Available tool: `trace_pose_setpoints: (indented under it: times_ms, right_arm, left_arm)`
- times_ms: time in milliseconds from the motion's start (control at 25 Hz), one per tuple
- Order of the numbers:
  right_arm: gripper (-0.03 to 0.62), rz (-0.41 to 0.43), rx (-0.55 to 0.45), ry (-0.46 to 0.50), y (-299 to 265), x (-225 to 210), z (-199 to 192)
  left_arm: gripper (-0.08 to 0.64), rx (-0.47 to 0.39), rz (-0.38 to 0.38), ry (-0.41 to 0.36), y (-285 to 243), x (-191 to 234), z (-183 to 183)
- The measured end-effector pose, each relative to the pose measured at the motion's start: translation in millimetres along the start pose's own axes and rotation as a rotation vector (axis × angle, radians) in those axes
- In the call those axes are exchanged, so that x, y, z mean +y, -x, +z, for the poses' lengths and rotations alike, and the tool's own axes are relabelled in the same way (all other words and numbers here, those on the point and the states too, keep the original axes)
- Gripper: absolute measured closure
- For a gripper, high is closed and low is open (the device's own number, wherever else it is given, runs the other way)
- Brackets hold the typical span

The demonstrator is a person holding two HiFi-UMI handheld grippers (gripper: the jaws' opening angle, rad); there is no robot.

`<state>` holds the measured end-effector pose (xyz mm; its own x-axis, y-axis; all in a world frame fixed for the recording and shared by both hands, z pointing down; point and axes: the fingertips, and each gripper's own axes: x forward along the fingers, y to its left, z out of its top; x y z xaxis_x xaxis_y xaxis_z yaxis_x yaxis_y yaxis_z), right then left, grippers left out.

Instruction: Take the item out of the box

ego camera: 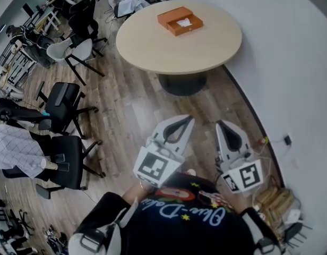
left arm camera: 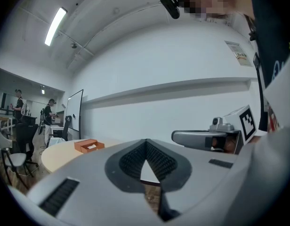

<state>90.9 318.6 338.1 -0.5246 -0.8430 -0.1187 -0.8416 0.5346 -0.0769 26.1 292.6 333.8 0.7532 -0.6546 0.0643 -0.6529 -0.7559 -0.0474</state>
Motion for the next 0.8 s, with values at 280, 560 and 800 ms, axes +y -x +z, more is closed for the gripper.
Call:
trace_pose_setpoints:
  times_ms: [280,560,800]
  right_arm:
    - [0.594,0.017,-0.001,-0.022,-2,-10,-5]
    - [0.594,0.014,0.006,-0.006,-16,-28,-5]
    - [0.594,0.014,0.005,0.019,-35,-46,-2]
  left_arm:
    - [0.575,0.020,0.044,0.000,-5,8,-4]
    - [0.575,0.010,0.039,-0.013,-28,21,-4]
    - [0.575,-0.004,0.022,-0.003,-53,37,-1]
